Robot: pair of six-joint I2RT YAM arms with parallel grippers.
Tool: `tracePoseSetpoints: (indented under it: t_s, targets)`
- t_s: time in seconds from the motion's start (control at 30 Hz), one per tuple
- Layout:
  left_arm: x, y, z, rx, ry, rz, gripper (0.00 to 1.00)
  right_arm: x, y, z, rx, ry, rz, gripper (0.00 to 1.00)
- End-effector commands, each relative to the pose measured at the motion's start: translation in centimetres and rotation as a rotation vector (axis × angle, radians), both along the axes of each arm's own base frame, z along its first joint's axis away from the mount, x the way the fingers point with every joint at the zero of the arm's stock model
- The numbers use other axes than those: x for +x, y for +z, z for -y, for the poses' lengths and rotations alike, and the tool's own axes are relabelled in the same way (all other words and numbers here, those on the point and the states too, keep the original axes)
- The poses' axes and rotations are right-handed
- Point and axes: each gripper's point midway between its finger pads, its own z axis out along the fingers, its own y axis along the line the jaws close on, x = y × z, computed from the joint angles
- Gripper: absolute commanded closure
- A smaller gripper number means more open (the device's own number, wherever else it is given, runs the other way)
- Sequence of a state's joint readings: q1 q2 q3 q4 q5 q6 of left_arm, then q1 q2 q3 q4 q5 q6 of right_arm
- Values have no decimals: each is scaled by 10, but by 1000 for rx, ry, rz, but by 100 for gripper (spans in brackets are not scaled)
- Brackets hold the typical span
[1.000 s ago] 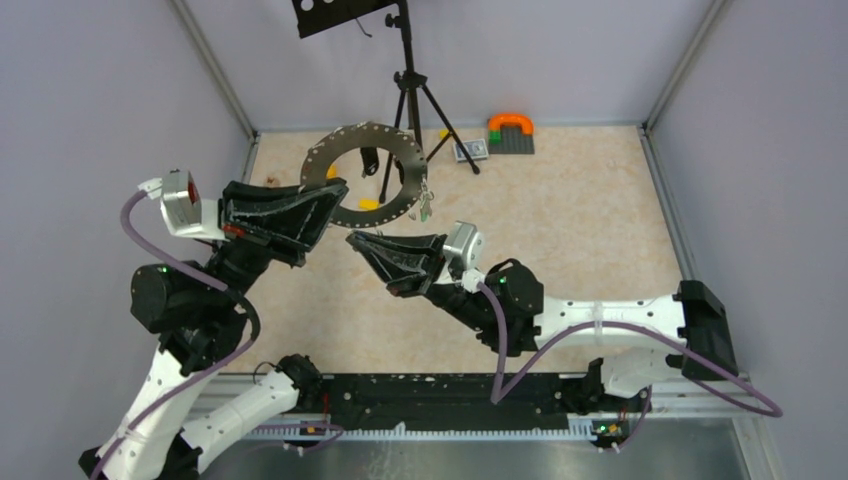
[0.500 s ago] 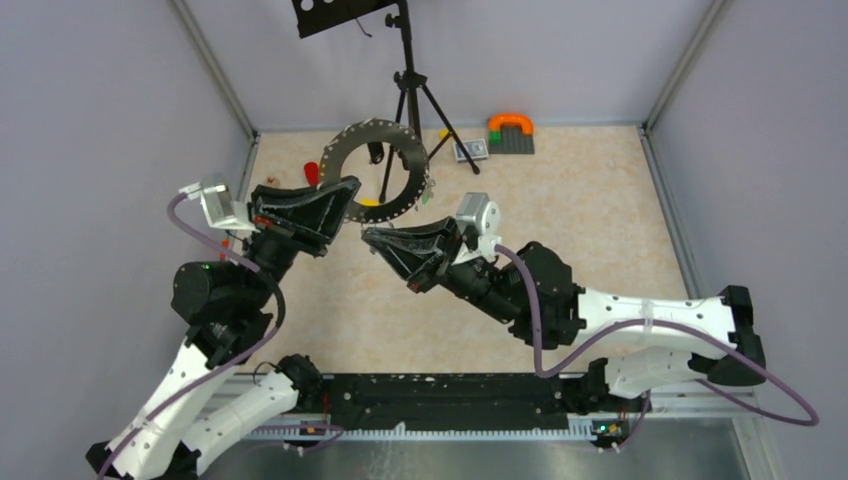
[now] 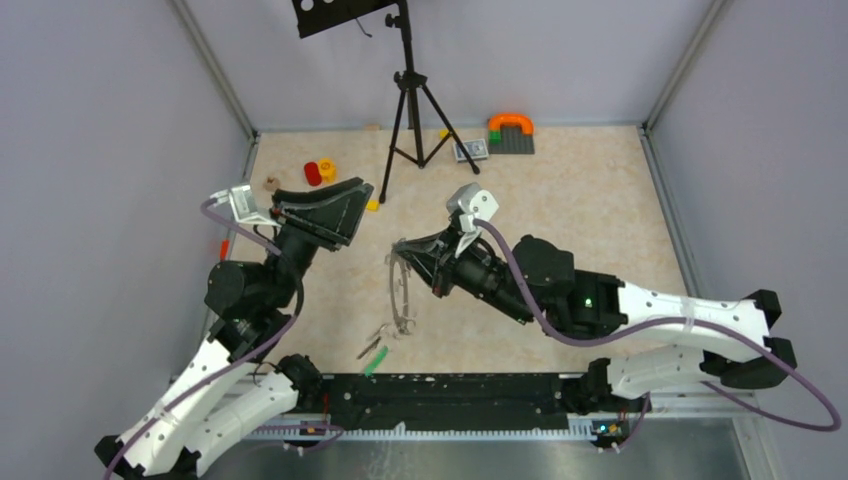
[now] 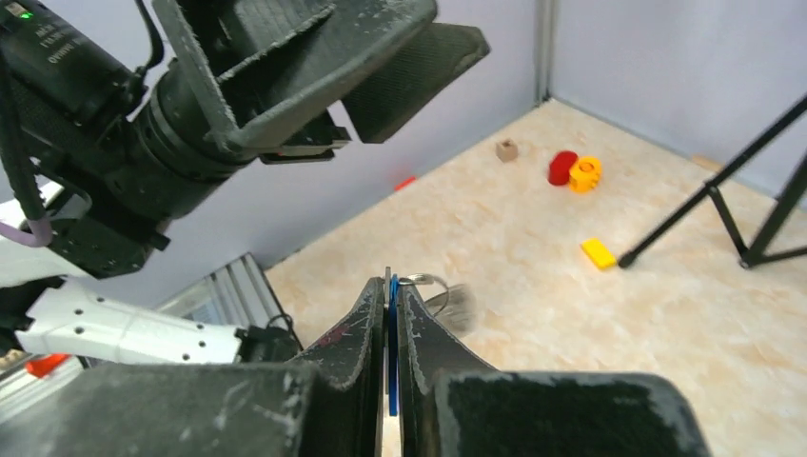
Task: Remove the keys from the keyring
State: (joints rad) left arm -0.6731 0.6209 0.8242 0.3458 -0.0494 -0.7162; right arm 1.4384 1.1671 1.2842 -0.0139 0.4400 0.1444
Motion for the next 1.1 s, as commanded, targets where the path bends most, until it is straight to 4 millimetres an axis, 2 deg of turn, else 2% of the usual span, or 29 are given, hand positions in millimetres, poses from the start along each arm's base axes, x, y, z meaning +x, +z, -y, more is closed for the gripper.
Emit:
tracePoseSetpoints:
  t_s: [0.0, 0.13, 0.37, 0.5, 0.6, 0.8, 0.9, 1.07]
  targets:
    - [-1, -3, -2, -40, -11, -16, 37, 3, 30, 46, 3, -74, -42, 100]
    - [0, -16, -5, -13, 5, -52, 29, 7, 16, 73, -96, -131, -92, 100]
    - [0, -38, -10, 61, 45, -92, 24, 9, -13, 117, -231, -201, -186, 100]
    - [0, -52, -9, 140, 50, -129, 8, 12, -24, 133, -293, -237, -231, 100]
    - [1, -66, -6, 212, 47, -162, 2, 15, -36, 135, -345, -248, -262, 100]
    - [1, -88, -4, 324, 43, -219, 1, 27, -73, 130, -471, -256, -350, 100]
    - [-1, -89, -6, 357, 46, -220, 1, 32, -90, 124, -537, -245, -391, 100]
    - [-10, -86, -7, 398, 27, -180, 1, 42, -105, 114, -620, -233, -395, 100]
